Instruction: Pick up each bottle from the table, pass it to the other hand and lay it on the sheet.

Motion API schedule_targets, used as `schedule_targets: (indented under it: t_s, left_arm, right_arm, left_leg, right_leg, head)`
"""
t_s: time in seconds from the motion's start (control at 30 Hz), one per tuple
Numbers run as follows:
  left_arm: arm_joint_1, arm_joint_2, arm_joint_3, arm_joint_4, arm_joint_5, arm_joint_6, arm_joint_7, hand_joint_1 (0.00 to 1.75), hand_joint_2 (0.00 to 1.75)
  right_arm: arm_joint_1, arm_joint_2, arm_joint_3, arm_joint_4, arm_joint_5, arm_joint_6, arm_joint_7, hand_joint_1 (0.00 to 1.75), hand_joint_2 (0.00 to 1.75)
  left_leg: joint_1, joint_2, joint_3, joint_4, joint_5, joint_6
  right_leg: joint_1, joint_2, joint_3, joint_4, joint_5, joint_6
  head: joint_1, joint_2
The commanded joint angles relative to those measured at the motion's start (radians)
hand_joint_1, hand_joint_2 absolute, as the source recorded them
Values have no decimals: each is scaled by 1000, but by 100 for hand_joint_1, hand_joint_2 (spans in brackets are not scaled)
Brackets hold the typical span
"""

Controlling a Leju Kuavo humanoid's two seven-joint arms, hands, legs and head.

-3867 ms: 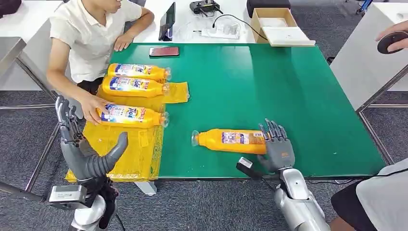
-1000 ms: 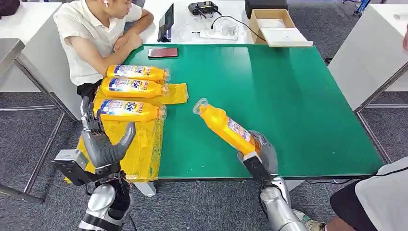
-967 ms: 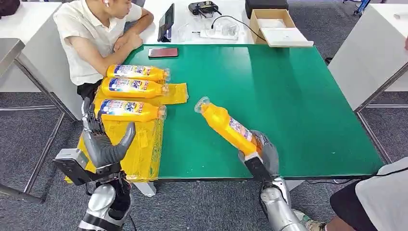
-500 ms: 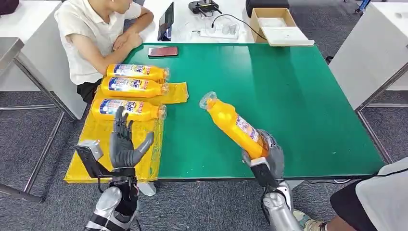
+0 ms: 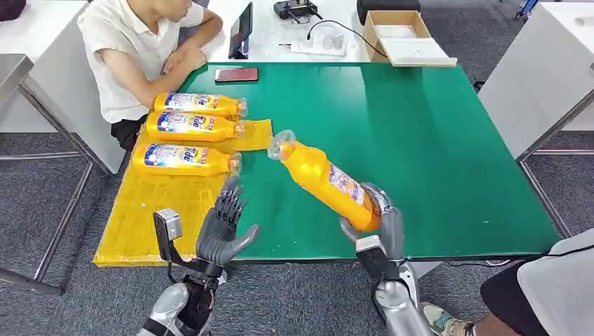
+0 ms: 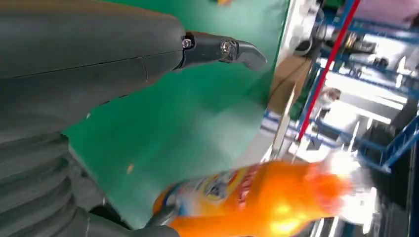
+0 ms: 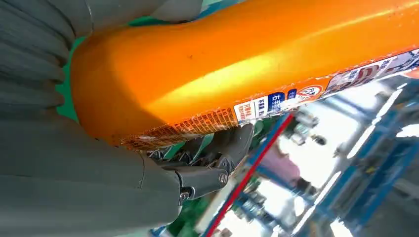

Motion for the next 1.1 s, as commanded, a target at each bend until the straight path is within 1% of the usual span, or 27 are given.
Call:
schedule_targets:
  t_s: [0.03, 0.1, 0.2, 0.27, 0.3, 0.4, 0.43, 0.47, 0.73, 0.77, 0.9, 1.07, 1.1]
  left_arm:
    - [-36, 15, -43, 75, 54, -86, 5, 0, 175]
    - [-35, 12, -40, 64, 75, -106, 7, 0, 175]
    - [-40, 8, -44, 66, 116, -141, 32, 0, 175]
    - [-42, 5, -46, 67, 121, -141, 33, 0, 175]
    - [-44, 3, -47, 67, 122, -141, 32, 0, 175]
    - [-44, -12, -32, 33, 125, -131, -13, 0, 175]
    - [-44, -15, -23, 21, 119, -118, -30, 0, 175]
    - [-45, -13, -21, 14, 120, -119, -30, 0, 175]
    - [-43, -15, -12, 6, 122, -113, -35, 0, 175]
    - [-44, -15, -4, -10, 122, -112, -49, 0, 175]
    - [-40, -15, 4, -42, 122, -111, -47, 0, 175]
    - [-52, -28, 13, -19, 117, -119, -71, 0, 175]
    - [-53, -28, 13, -20, 115, -124, -74, 10, 175]
  right_arm:
    - [-38, 31, 162, 50, 3, 29, -10, 175, 175]
    - [-53, 38, 186, 90, 5, 40, -16, 175, 175]
    - [-71, 57, 215, 141, 5, 47, -25, 175, 175]
    - [-74, 66, 231, 154, 5, 52, -29, 175, 175]
    - [-76, 71, 239, 162, 7, 52, -31, 175, 175]
    - [-86, 84, 269, 205, -2, 71, -30, 175, 175]
    - [-87, 89, 272, 215, -13, 82, -31, 175, 175]
    - [-87, 91, 274, 219, -15, 84, -32, 175, 175]
    - [-89, 87, 278, 221, -20, 90, -35, 175, 175]
    - [-89, 86, 285, 227, -20, 96, -33, 175, 175]
    - [-98, 95, 305, 255, -21, 112, -35, 175, 175]
    - [-103, 107, 344, 271, -24, 135, -35, 175, 175]
    - [-103, 107, 348, 274, -26, 133, -35, 175, 175]
  left_leg:
    - [2, 2, 4, -1, -1, -3]
    - [2, 3, 5, -1, -1, -3]
    - [2, 2, 3, 0, -1, -2]
    - [2, 3, 5, -1, -1, -3]
    - [2, 2, 3, -1, -1, -2]
    - [2, 2, 4, 0, -1, -3]
    - [2, 1, 2, -1, -1, -2]
    - [2, 2, 4, -1, -1, -3]
    - [1, 1, 1, 0, 0, -1]
    - [2, 1, 3, -1, -1, -2]
    - [2, 1, 1, 0, 0, -2]
    - [2, 1, 3, -1, -1, -2]
    - [2, 1, 2, 0, -1, -2]
  right_leg:
    - [2, 0, 3, -1, -1, -3]
    - [2, 1, 4, -1, -1, -3]
    - [2, 1, 2, -1, 0, -2]
    - [2, 1, 5, -1, -1, -3]
    - [1, 1, 3, -1, 0, -2]
    - [2, 0, 4, 0, -1, -3]
    - [1, 0, 2, -1, 0, -2]
    - [2, 1, 4, -1, -1, -3]
    - [1, 0, 1, 0, 0, -1]
    - [2, 0, 3, 0, 0, -2]
    - [1, 0, 2, 0, 0, -2]
    - [2, 0, 3, 0, -1, -3]
    - [2, 0, 2, 0, 0, -2]
  head:
    - [0, 0]
    - [0, 0]
    - [0, 0]
    - [0, 0]
    - [0, 0]
    - [0, 0]
    - [0, 0]
    - [0, 0]
    - [0, 0]
    - [0, 0]
    - [0, 0]
    - [0, 0]
    - [0, 0]
